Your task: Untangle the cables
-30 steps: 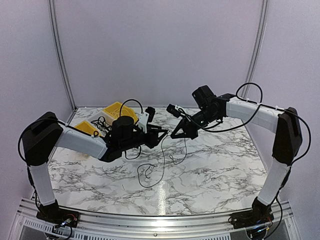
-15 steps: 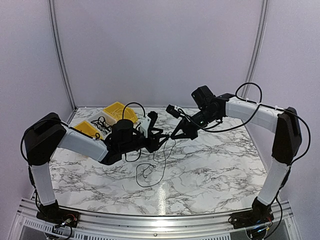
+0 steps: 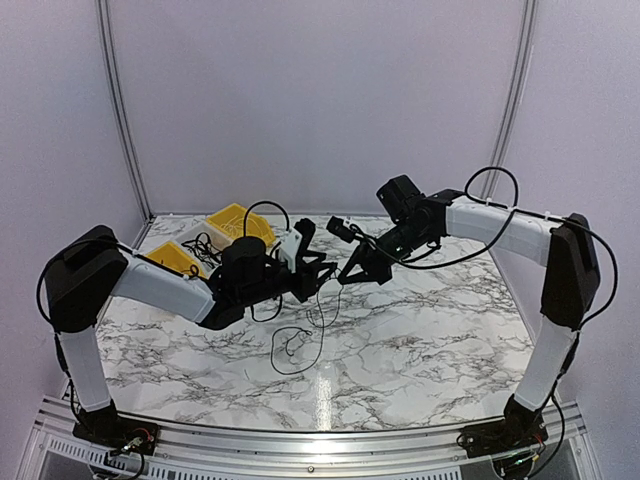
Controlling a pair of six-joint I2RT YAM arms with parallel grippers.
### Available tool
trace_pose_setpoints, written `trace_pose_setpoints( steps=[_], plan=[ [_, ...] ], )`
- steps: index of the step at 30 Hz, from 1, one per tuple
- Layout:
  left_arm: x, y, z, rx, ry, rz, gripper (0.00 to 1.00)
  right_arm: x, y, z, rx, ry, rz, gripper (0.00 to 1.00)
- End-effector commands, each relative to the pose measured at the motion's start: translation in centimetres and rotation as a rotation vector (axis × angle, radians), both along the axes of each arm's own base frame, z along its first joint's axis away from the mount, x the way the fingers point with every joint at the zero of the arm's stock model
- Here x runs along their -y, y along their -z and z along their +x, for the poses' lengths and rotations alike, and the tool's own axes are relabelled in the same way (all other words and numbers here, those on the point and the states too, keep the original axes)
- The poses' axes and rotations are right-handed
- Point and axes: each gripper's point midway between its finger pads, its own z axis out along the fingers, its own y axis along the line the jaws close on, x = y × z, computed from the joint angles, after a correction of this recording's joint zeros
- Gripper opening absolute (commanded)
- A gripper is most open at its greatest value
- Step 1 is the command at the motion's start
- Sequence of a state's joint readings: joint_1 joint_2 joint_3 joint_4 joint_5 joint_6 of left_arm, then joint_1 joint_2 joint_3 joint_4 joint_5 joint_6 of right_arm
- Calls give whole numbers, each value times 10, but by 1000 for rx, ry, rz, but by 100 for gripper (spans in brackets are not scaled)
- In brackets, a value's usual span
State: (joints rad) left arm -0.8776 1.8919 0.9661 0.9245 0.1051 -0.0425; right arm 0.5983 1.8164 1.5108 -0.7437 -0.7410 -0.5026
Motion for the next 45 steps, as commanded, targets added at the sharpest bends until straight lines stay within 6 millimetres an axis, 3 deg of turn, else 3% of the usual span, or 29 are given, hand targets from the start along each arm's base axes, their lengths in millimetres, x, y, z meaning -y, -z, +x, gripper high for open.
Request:
trace_pose_setpoints(
  steps=[1,5,8,14,18,23,30,37,40,45],
  plan=[
    [9,-23,10,50,-22,-58,39,-6,-7,-5,31,-28,-3,0],
    [16,-22,7,59,18,-57,39,-5,-9,-5,34,-29,-2,0],
    [12,-21,20,51,-57,-60,39,-6,-7,-7,38,-31,-14,0],
    [-49,-24,76,1,-494,-127,48,-14,-7,-37,68,-116,-31,0],
    [-88,-27,96,-77,-618,-237,51,-10,-11,-48,74,-149,-31,0],
    [-122,-35,106,-79,-683,-265,53,-3,-7,-57,54,-163,-44,0],
    [-191,-59,118,-3,-793,-239,54,8,-7,-70,36,-177,-56,0],
    [-248,-76,124,40,-892,-179,54,16,-14,-67,42,-150,-46,0],
    [-251,-85,116,53,-870,-173,54,15,-19,-58,54,-124,-40,0],
    [-212,-94,82,33,-600,-202,56,6,-42,-36,112,-79,-19,0]
  ],
)
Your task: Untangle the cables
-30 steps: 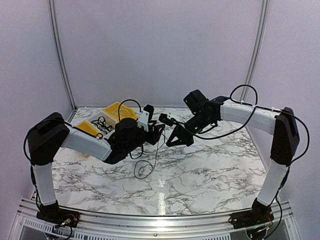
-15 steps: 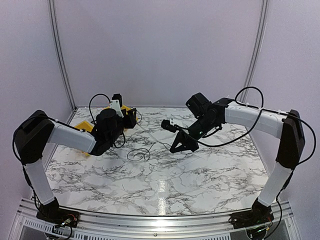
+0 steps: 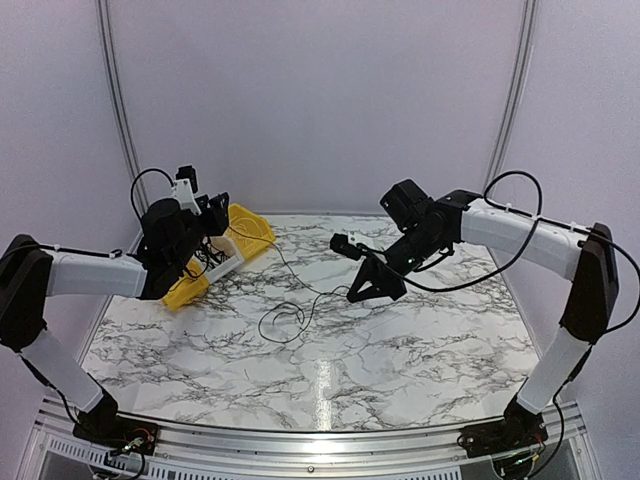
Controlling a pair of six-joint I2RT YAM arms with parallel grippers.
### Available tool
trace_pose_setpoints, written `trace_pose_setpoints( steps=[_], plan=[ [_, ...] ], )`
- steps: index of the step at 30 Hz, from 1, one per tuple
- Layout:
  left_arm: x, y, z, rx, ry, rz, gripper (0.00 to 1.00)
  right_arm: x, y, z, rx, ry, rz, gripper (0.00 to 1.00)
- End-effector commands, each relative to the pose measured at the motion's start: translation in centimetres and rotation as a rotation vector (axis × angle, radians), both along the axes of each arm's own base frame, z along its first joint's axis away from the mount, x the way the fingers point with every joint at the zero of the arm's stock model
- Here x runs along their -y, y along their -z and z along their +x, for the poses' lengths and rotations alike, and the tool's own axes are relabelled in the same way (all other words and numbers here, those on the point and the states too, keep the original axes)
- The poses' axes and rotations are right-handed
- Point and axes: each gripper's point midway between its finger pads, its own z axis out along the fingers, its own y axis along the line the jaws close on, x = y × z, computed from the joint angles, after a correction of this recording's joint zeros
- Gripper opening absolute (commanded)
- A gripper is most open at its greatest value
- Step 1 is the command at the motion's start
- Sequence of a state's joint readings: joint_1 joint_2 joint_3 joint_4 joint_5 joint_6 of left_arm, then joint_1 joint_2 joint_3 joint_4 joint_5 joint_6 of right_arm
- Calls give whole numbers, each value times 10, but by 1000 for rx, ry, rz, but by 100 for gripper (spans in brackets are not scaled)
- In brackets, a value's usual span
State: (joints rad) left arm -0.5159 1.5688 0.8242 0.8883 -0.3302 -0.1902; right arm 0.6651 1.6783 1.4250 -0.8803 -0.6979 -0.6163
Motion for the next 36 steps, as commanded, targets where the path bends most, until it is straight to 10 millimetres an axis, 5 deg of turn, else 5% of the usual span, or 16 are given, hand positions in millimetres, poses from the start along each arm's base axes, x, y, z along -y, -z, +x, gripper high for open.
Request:
trace_pose_setpoints(
  steps=[1,5,8,12,15,22,24,28,36],
  plan=[
    [41,-10,-39,26,268,32,56,-12,-40,26,80,46,63,0],
    [68,-6,-73,13,377,119,58,-19,-59,36,107,63,87,0],
    [54,7,-74,-86,250,179,61,-22,-69,42,123,72,92,0],
    [-19,11,-68,-139,-95,321,75,-21,-83,44,141,73,100,0],
    [-84,-5,-72,-140,-318,366,84,-13,-98,47,156,88,114,0],
    [-200,-52,-98,-126,-695,134,88,34,-144,79,220,207,167,0],
    [-178,-59,-92,-100,-517,117,84,43,-145,86,258,240,147,0],
    [-67,-69,-87,-21,80,70,75,43,-131,90,266,255,111,0],
    [115,-30,-118,-52,651,137,76,21,-99,85,237,227,74,0]
  ],
)
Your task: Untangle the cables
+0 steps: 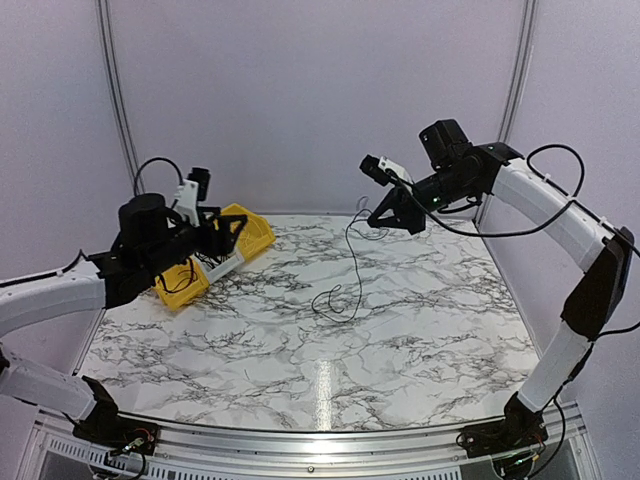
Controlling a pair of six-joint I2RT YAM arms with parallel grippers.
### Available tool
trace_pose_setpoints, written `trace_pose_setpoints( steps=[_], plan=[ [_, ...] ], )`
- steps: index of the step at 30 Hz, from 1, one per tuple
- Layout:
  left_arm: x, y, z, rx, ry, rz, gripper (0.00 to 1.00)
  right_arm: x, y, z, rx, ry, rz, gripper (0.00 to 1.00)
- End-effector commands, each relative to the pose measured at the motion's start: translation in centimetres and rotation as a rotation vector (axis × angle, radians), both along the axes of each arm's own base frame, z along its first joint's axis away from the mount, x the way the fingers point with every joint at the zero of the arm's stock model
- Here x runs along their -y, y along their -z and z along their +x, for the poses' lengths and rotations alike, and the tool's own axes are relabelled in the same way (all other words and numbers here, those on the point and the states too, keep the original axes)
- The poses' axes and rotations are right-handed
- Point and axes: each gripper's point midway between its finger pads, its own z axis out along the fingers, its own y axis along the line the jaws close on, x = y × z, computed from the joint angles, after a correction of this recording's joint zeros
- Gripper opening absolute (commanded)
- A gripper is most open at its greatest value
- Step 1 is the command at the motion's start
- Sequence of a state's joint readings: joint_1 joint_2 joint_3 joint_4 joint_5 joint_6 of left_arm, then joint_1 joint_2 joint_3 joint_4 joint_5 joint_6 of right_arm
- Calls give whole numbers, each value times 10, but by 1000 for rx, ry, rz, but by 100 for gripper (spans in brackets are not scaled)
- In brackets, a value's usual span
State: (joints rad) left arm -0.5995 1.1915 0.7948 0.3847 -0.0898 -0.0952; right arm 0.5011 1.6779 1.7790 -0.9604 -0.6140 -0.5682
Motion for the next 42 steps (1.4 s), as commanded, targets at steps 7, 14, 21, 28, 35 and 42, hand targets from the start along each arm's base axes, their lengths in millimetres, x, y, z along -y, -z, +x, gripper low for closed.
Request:
trace_pose_setpoints(
  steps=[7,14,21,28,35,42],
  plan=[
    [171,28,-41,-97,609,-120,76,-37,27,-24,21,-86,-54,0],
    [202,43,-47,-175,732,-215,75,-40,19,-22,39,-87,-37,0],
    [225,62,-39,-198,760,-239,54,-43,19,-22,30,-96,-27,0],
    [231,63,-31,-182,757,-268,23,-41,18,-20,44,-85,-38,0],
    [216,72,-47,-191,763,-239,34,-36,25,-16,62,-60,-63,0],
    [211,98,-54,-270,755,-231,40,-40,22,-13,64,-60,-48,0]
  ],
)
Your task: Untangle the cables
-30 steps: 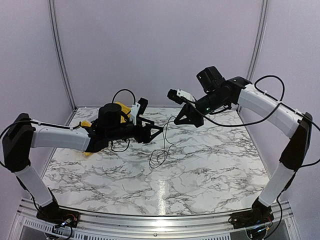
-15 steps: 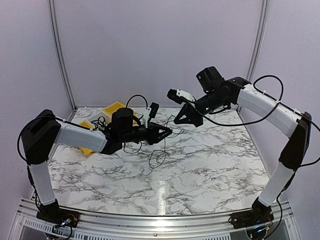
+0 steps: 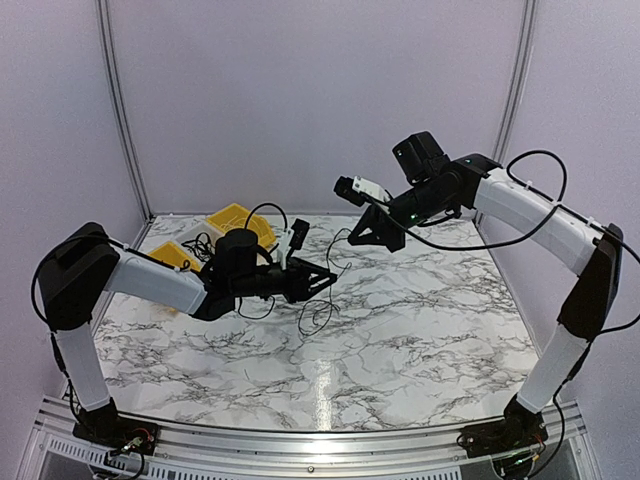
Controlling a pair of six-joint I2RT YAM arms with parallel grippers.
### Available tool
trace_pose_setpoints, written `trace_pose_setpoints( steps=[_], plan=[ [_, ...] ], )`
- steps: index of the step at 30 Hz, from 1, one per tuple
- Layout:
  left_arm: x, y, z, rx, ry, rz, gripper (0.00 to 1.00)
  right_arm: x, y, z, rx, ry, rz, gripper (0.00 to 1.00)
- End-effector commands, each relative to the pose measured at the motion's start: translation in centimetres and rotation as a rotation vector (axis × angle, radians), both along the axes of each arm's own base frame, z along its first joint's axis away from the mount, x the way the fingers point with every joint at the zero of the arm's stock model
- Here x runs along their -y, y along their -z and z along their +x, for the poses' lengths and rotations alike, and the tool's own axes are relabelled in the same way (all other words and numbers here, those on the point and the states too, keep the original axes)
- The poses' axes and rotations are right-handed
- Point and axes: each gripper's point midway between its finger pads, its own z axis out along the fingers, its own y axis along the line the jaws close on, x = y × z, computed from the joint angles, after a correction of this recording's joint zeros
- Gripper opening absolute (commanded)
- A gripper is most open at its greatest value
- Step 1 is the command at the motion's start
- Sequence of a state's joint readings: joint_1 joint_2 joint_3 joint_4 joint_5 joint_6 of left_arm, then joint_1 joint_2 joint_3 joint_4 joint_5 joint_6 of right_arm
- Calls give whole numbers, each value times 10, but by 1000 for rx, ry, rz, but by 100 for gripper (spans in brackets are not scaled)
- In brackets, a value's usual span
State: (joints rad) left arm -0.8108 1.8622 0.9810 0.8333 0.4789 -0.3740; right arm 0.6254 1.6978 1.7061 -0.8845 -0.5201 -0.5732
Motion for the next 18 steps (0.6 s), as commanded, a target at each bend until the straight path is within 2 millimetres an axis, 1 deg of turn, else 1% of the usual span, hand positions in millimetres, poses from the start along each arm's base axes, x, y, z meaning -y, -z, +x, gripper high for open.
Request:
trace_pose_setpoints(
  steps=[1,6,8,11,13,18],
  plan=[
    [-1,-10,-4,16,14,-30,39,-4,-11,6,35,7,25,0],
    [1,-10,1,21,-1,-30,30,-4,-11,6,28,9,27,0],
    [2,-11,3,24,-3,-32,25,-4,-11,5,27,10,29,0],
    [4,-11,6,25,-16,-31,15,-4,-11,5,26,11,28,0],
    [2,-11,9,31,-33,-30,10,-3,-11,4,26,12,28,0],
    [-9,-17,20,47,-103,-17,3,-2,-6,3,22,12,21,0]
  ],
)
